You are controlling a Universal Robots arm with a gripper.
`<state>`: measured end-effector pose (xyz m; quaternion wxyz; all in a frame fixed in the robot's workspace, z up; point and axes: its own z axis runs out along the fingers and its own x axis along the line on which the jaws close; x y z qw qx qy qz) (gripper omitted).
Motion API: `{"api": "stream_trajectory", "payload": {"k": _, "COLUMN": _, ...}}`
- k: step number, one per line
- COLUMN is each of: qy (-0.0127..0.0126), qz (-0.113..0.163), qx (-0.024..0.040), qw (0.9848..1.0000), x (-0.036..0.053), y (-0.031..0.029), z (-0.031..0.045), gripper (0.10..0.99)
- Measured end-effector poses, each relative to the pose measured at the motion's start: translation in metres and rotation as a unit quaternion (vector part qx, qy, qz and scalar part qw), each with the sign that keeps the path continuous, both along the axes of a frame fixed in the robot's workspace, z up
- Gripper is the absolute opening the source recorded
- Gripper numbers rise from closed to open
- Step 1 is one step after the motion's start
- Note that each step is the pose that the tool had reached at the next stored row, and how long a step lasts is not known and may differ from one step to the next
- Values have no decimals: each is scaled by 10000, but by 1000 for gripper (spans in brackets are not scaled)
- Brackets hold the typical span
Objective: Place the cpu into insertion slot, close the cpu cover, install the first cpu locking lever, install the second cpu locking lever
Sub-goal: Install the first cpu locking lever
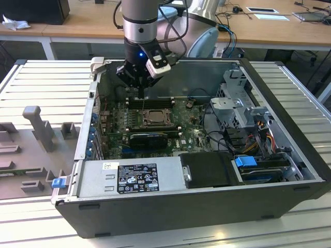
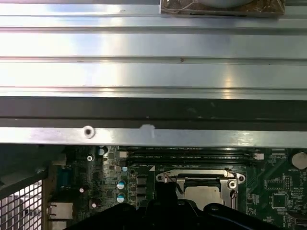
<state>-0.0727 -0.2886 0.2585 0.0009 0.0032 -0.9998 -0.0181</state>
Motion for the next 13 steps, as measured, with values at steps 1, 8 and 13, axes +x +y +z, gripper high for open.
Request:
{"api": "stream_trajectory", "payload": {"k": 1, "qy": 0, "qz": -1, "qx": 0, "qw": 10000, "x": 22, "y": 2, "z": -1, "gripper": 106}}
{"api": "stream_trajectory", "payload": {"k": 8, "qy": 1, "qz": -1, "qx": 42, "qw": 10000, "x": 332, "y": 10, "z": -39, "gripper": 106}}
{"api": "stream_trajectory", "payload": {"k": 13, "qy": 1, "qz": 15, "qx": 47, "qw": 10000, "x": 358, "y": 11, "z": -149, "gripper": 106}}
